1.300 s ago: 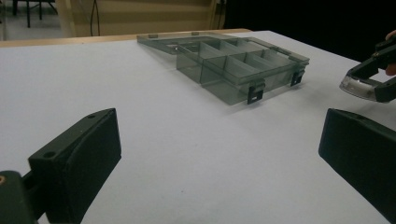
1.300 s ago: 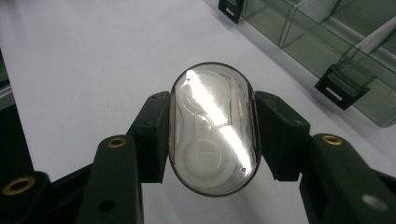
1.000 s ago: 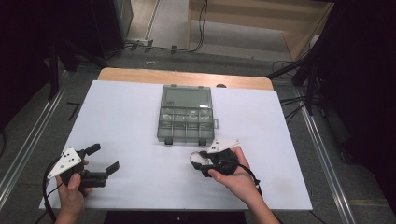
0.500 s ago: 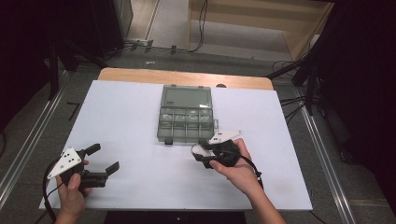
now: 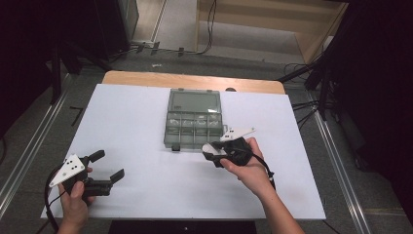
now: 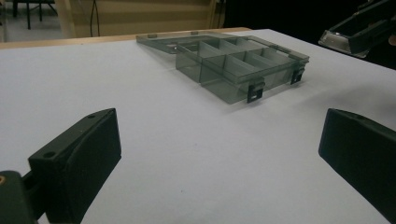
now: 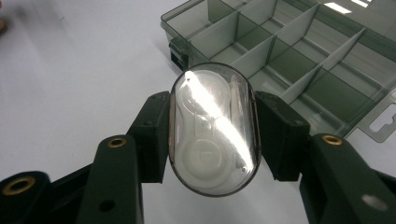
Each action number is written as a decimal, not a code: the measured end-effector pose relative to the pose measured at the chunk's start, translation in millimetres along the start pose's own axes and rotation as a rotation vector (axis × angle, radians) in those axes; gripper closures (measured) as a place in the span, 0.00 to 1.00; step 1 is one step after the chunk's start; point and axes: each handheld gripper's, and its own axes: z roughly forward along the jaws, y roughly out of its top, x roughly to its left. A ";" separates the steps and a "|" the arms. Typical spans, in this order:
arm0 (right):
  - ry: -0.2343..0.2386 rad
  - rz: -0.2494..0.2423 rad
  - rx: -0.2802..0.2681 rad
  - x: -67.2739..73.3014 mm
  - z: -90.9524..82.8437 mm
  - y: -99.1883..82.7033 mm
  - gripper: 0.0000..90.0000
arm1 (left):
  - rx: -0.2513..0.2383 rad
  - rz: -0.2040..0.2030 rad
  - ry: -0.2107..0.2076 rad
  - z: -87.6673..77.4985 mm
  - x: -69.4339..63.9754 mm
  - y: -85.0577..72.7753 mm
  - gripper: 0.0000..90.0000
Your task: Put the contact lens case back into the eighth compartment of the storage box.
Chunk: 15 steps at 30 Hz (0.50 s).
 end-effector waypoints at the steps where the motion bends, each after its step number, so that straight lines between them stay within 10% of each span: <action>1: -0.001 0.004 0.001 -0.5 -0.2 0.6 0.52 | 0.000 0.000 0.000 -0.1 0.0 0.0 0.00; 15: -0.016 0.019 -0.001 -11.9 0.8 9.9 0.52 | 0.001 0.001 0.000 -0.3 0.1 0.0 0.00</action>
